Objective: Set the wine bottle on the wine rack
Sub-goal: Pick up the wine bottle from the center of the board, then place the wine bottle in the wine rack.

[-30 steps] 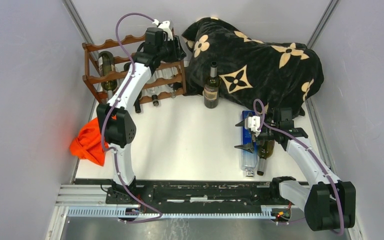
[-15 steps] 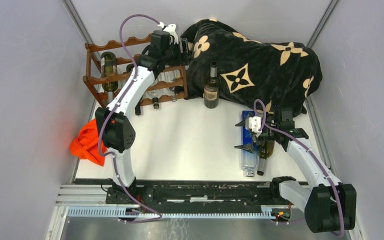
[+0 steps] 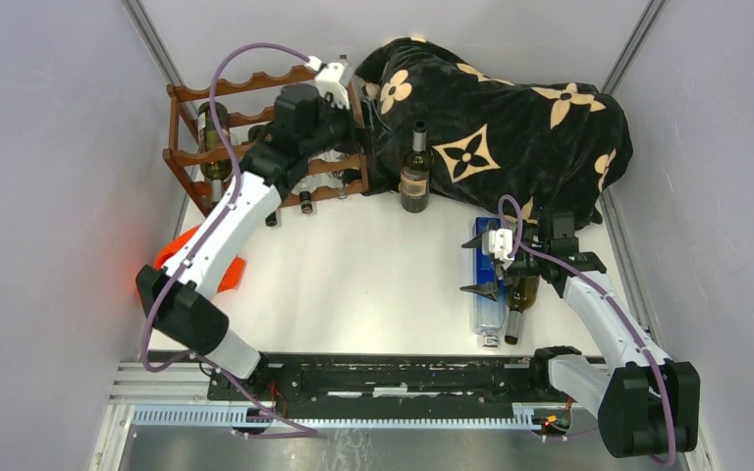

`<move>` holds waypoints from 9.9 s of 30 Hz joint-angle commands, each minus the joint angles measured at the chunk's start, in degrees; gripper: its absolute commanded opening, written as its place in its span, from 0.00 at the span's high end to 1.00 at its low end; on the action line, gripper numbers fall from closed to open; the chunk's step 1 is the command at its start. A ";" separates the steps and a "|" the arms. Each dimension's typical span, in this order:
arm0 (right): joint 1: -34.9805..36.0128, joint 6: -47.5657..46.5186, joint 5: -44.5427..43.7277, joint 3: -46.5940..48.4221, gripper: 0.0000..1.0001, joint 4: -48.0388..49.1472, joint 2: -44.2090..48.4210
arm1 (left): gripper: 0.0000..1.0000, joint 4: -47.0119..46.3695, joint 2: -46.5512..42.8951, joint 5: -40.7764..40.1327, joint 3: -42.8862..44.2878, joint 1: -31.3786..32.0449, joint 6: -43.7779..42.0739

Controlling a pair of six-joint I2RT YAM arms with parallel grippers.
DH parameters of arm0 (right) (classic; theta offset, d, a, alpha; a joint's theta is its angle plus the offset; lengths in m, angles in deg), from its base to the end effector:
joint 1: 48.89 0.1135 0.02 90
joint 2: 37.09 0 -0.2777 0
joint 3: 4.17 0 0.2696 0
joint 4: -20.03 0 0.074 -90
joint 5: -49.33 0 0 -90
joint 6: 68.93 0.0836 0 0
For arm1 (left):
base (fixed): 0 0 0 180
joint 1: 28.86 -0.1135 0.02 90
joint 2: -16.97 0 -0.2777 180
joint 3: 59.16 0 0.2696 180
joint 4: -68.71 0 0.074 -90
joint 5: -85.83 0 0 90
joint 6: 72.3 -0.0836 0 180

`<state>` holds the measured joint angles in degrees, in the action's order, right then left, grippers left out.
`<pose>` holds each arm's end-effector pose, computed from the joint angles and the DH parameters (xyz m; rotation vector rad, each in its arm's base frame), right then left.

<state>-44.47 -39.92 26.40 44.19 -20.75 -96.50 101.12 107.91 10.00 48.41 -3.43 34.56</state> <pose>0.2026 0.0929 0.2171 -1.4046 1.3746 0.8039 0.3814 -0.2040 0.4262 0.3193 1.8764 -0.7368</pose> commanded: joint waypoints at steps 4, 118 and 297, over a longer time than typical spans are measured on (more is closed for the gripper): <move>-0.19 -0.92 1.93 0.79 0.02 0.77 0.00 | 0.03 -9.89 -2.14 -12.74 -6.98 11.85 -9.74; 22.69 -20.26 -30.99 14.54 1.00 -8.19 -1.76 | 0.00 -0.30 -38.75 3.84 -43.75 11.04 14.72; 0.18 29.27 -3.93 0.73 0.02 25.04 3.97 | 0.98 -5.14 -33.18 -14.44 -43.94 -29.16 -2.47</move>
<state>-44.14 -10.24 22.23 44.65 3.27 -93.14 107.61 74.42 -4.14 2.99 -31.99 35.79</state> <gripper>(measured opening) 0.979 0.397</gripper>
